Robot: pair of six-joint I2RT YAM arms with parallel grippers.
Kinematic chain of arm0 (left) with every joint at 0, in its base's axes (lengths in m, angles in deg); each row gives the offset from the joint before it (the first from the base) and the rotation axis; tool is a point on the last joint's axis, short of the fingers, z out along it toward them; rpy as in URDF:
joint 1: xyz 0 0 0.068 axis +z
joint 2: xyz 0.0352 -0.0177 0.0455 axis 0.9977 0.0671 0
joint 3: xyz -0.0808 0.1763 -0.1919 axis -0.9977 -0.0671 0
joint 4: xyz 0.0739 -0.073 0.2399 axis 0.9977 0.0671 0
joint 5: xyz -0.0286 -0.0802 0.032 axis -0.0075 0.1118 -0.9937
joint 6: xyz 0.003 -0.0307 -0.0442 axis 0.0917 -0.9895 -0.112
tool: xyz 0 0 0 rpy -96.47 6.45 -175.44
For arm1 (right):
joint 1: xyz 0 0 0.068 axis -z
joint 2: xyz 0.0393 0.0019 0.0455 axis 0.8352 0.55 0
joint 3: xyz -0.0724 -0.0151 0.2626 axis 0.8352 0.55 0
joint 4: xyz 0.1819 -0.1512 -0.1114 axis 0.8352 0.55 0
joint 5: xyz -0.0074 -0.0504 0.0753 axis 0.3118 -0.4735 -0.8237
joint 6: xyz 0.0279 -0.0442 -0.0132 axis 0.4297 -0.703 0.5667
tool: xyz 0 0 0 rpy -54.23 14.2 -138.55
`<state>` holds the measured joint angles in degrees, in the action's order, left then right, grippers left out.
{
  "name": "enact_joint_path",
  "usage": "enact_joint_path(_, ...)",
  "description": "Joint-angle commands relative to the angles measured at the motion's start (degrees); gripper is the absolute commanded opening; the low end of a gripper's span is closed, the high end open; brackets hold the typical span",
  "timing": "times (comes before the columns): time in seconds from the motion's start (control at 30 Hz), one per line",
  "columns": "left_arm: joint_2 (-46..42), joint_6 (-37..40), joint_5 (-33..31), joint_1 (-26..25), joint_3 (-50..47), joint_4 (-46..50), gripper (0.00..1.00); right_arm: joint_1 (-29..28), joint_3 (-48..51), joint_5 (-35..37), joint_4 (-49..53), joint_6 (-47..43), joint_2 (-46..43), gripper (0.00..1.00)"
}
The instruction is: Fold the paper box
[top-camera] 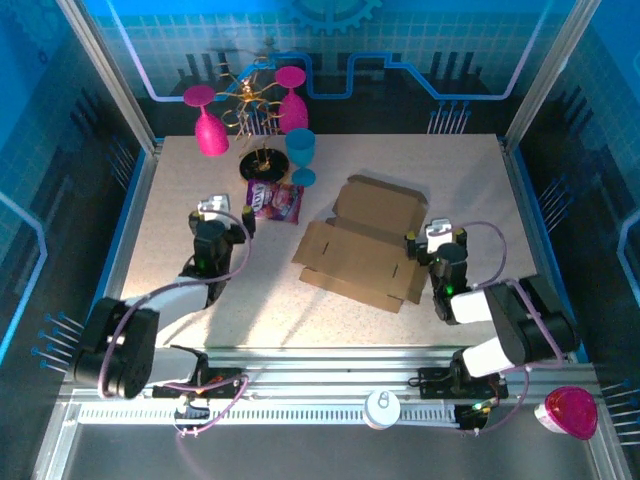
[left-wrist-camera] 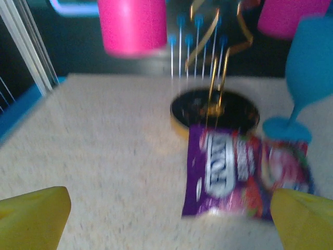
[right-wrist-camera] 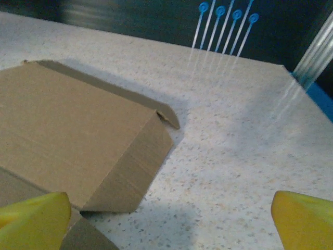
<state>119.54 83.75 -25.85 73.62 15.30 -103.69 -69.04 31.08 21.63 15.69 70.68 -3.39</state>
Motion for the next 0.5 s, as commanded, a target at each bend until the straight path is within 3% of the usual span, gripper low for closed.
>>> enact_joint_path(0.0,-5.3,-7.1,-9.8,-0.9,8.9,13.8,0.99,-0.5,-4.3,5.2,4.3,-2.6,-11.1,1.0)
enact_joint_path(0.1,-9.4,-33.9,-6.6,-0.1,23.0,44.8,0.99,-2.1,-13.9,8.0,6.5,-8.3,-17.4,1.0)
enact_joint_path(0.13,-9.7,-39.3,-3.7,0.7,24.2,45.0,0.99,-2.8,-20.2,10.0,13.7,-7.3,-19.4,1.0)
enact_joint_path(0.17,-9.5,-41.8,5.0,3.0,23.9,41.5,0.99,-2.9,-28.9,11.6,26.0,-3.0,-20.7,1.0)
enact_joint_path(0.23,-7.4,-48.4,16.7,5.6,25.3,40.7,1.0,-0.9,-46.9,7.3,55.1,8.6,-20.5,1.0)
enact_joint_path(0.27,-5.8,-50.7,19.6,5.4,27.3,43.1,0.99,1.1,-55.0,2.7,68.0,15.5,-19.2,1.0)
enact_joint_path(0.33,-2.6,-53.7,27.2,4.7,29.8,44.5,0.99,3.9,-62.2,3.0,83.6,37.6,-17.2,1.0)
enact_joint_path(0.4,-0.4,-56.4,31.4,1.9,30.6,46.4,0.94,10.8,-61.4,-22.3,81.7,41.0,-16.6,1.0)
enact_joint_path(0.43,0.5,-57.9,32.6,0.0,30.6,47.8,0.89,10.0,-61.9,-23.6,83.9,42.2,-16.2,0.99)
enact_joint_path(0.47,1.2,-59.5,33.9,-2.0,30.2,48.6,0.83,7.0,-63.3,-20.5,89.0,43.1,-15.6,0.93)
